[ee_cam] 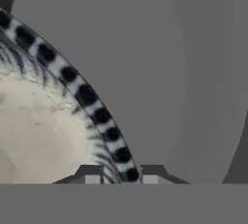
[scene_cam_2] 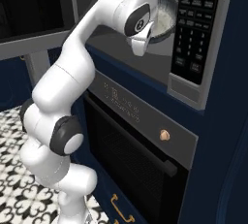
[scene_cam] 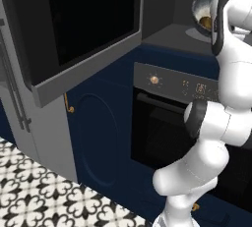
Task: Pick the mushroom from the sink and place it in the bowl. Then pick the bowl and place it in the microwave. Then close the microwave door and press the start button.
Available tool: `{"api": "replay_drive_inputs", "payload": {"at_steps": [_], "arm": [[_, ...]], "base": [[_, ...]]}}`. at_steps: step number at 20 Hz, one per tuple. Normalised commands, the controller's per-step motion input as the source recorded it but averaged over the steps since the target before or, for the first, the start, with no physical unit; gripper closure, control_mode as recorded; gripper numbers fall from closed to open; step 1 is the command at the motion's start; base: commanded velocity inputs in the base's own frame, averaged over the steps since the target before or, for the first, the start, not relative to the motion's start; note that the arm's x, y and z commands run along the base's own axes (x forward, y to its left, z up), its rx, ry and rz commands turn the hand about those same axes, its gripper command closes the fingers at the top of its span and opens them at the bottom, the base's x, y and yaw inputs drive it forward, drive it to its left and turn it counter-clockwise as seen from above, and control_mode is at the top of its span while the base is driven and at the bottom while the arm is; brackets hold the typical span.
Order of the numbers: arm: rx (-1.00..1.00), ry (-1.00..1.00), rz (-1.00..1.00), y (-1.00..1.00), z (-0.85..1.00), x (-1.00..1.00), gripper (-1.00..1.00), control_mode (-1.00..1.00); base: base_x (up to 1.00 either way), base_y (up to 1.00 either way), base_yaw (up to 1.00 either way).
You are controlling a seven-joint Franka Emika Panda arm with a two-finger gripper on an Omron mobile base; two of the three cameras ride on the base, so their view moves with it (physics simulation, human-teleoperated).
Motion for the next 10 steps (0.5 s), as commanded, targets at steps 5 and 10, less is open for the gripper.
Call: {"api": "replay_drive_inputs", "payload": {"at_steps": [5,10], "arm": [[-0.01,-0.25,0.00,0.07,-0.23,-0.36,-1.00,-1.00],[-0.02,-0.48,0.00,0.28,-0.19,-0.49,-1.00,-1.00]], "base": [[0.00,0.00,0.00],[0.00,0.00,0.00]]}}
